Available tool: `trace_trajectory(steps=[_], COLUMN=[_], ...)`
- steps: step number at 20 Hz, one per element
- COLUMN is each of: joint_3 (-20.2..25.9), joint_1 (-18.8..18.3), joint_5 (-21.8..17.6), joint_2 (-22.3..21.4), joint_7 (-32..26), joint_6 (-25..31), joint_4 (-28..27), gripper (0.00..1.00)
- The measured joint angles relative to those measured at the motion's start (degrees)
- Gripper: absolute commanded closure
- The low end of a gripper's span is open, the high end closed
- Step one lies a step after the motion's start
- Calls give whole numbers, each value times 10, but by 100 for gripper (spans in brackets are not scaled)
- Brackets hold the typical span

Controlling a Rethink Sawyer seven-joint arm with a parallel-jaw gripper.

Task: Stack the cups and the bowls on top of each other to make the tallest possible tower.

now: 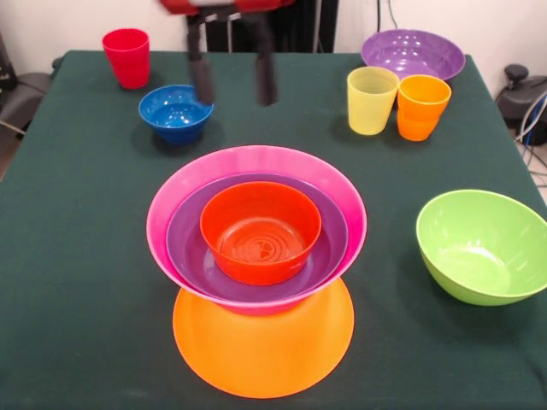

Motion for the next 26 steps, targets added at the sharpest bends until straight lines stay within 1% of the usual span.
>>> trace_trajectory(steps=[2,5,8,10,13,14,15,19,20,22,26], joint_3=[-12,-46,-65,-90,-119,-124,-139,-163,-182,-192,-229], joint_1=[19,75,108,145,183,189,205,222,230,234,246], joint_5=[6,20,30,38,45,46,50,55,57,58,67], joint_2=[-8,-20,-20,-18,-9,-7,1,18,31,38,71], joint_7=[6,35,58,91,133,140,161,188,199,202,205], joint_6=[0,0,-5,-19,-50,-58,-81,-117,-135,-143,-160], joint_4=[5,13,17,22,25,25,25,25,24,24,24], gripper=[0,0,0,0,0,0,0,0,0,0,0])
